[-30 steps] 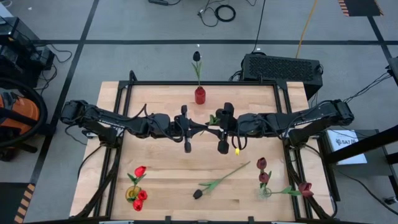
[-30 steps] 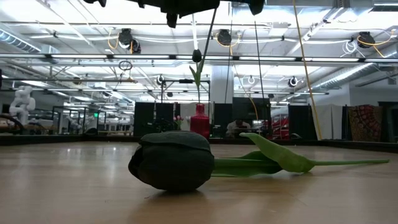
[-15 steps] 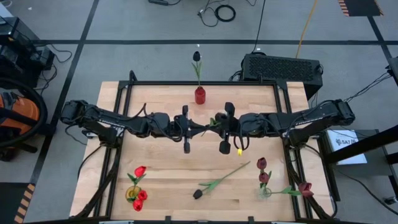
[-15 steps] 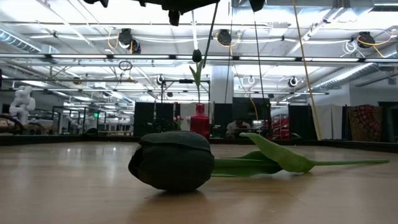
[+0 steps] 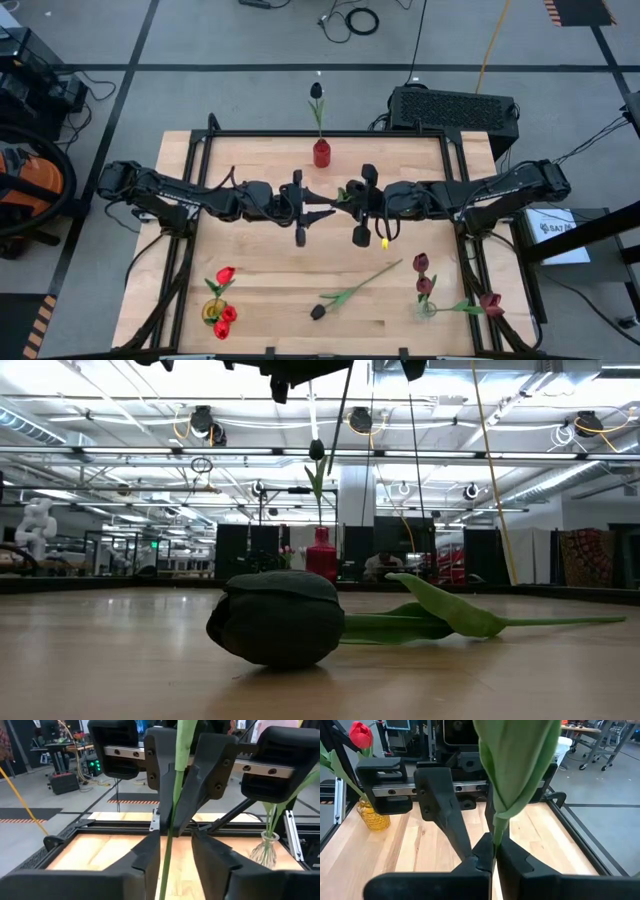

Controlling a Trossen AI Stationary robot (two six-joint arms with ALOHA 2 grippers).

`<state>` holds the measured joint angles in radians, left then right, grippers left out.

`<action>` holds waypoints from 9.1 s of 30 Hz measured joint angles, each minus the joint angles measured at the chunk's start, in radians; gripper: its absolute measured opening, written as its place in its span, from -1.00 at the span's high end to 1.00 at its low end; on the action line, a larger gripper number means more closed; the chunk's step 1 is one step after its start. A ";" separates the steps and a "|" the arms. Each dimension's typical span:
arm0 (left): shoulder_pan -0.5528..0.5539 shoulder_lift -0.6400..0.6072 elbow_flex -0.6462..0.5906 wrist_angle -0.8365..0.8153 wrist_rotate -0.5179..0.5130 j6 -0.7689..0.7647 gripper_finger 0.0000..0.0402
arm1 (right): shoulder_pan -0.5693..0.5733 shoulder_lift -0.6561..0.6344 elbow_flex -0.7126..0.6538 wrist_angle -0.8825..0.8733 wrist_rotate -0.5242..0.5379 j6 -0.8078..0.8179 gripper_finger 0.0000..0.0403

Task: Sort flowers into vase by color
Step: Put the top black flower into the red vase, then put the black flower into the red vase

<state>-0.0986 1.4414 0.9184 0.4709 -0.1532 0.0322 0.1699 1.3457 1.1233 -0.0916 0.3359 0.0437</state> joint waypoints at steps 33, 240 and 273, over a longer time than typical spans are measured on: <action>-0.008 0.009 0.001 0.102 -0.012 0.034 0.34 | -0.023 0.013 0.001 -0.092 -0.028 0.050 0.99; 0.334 0.157 -0.069 -0.036 0.021 0.123 0.10 | -0.031 -0.120 -0.042 -0.423 -0.029 0.118 0.34; 0.105 -0.098 -0.069 -0.256 0.056 0.167 0.10 | 0.187 0.373 -0.042 -0.391 -0.452 0.195 0.01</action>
<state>0.0061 1.3434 0.8497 0.2148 -0.0975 0.1995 0.3567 1.7191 1.0817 -0.4830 -0.1162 0.2390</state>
